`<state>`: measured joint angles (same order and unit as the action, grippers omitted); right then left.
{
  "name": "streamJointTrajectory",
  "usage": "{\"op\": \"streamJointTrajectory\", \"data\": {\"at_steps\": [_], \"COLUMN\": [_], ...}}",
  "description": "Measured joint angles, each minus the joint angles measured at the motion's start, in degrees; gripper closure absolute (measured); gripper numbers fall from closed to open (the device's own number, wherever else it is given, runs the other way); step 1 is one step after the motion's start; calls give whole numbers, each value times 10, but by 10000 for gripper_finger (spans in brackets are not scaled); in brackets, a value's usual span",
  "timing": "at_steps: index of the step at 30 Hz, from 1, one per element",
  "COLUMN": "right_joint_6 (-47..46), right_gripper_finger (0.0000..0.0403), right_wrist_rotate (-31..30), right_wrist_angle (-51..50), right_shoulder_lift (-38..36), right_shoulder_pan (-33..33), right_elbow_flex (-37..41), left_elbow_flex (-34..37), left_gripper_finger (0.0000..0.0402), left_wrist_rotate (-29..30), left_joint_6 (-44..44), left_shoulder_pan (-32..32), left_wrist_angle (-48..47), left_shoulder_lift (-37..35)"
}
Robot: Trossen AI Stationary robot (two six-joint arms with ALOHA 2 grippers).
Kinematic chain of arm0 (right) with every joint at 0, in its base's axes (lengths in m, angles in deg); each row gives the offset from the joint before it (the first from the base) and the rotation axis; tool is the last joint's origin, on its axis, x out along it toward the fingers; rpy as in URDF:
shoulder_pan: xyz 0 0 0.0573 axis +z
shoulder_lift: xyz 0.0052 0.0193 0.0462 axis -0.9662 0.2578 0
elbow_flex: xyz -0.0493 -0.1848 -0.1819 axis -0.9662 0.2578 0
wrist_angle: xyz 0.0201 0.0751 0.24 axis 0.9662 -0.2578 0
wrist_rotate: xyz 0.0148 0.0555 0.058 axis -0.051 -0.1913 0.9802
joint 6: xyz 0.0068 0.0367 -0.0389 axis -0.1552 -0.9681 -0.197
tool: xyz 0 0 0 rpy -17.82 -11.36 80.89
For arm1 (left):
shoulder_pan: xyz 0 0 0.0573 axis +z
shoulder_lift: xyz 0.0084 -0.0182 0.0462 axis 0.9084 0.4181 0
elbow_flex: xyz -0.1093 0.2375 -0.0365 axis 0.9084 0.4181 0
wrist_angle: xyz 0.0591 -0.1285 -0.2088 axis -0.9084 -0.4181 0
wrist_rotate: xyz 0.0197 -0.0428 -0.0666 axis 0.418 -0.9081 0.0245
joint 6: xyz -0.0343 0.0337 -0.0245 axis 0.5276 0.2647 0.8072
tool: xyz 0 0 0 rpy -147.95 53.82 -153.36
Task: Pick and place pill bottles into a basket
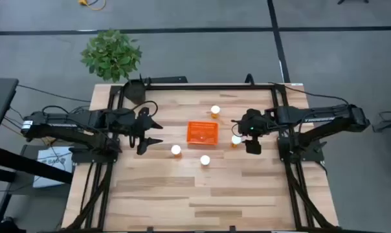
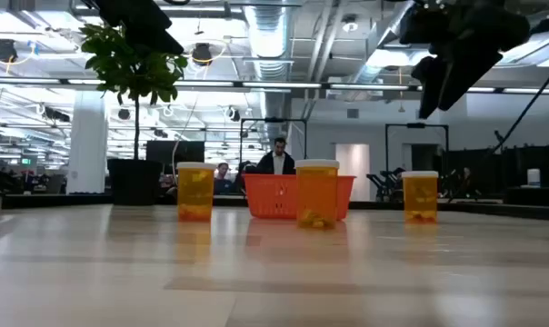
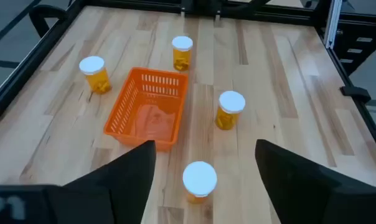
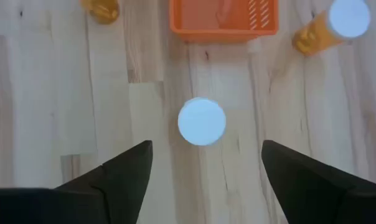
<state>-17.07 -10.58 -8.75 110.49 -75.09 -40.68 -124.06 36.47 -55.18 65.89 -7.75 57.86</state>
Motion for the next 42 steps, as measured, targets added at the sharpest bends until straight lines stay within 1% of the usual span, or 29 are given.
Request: {"op": "streamJointTrajectory", "data": {"at_steps": [9, 17, 32, 38, 42], "right_joint_6": [4, 7, 5, 3, -32], "right_gripper_finger": [106, 106, 106, 106, 106], "right_wrist_rotate": [3, 6, 2, -1, -3], "right_wrist_angle": [9, 11, 23, 50, 47], "right_shoulder_lift": [57, 101, 103, 103, 103], "right_shoulder_pan": [0, 3, 11, 11, 10], "right_elbow_flex": [0, 0, 0, 0, 0], "left_elbow_flex": [0, 0, 0, 0, 0], "left_gripper_finger": [136, 136, 136, 136, 136], "left_wrist_rotate": [4, 5, 13, 16, 16], "left_joint_6": [0, 1, 4, 4, 1], "left_shoulder_pan": [0, 0, 0, 0, 0], "left_wrist_angle": [-1, -22, -24, -24, -24], "left_shoulder_lift": [0, 0, 0, 0, 0]}}
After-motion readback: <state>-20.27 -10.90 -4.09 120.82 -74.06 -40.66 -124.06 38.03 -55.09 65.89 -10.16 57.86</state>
